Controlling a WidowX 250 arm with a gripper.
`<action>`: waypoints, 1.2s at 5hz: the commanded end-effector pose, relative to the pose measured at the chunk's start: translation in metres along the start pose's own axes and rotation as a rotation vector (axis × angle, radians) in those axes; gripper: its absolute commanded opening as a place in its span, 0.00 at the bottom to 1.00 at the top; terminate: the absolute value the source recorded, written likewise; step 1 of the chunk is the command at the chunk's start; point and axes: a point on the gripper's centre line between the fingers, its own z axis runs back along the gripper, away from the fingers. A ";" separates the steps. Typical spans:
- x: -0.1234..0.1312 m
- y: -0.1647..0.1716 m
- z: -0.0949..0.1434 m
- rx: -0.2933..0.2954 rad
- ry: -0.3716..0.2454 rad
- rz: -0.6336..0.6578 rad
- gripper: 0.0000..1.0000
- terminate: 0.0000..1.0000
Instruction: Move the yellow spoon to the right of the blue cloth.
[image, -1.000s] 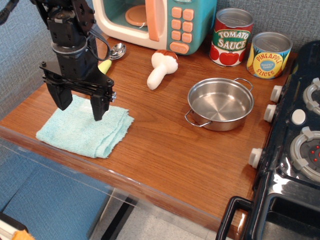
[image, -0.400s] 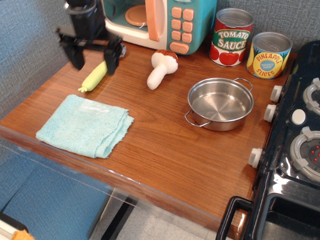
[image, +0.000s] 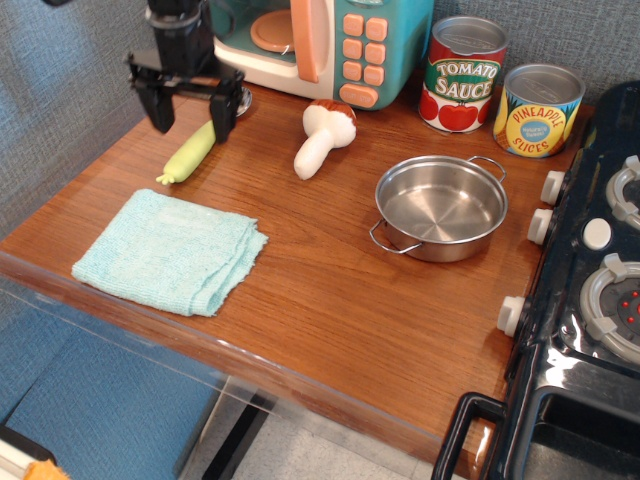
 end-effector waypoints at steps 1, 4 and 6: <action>0.009 0.013 -0.010 0.012 0.005 0.013 1.00 0.00; 0.004 0.006 0.051 -0.019 -0.128 0.044 0.00 0.00; -0.088 -0.050 0.089 0.012 -0.090 0.039 0.00 0.00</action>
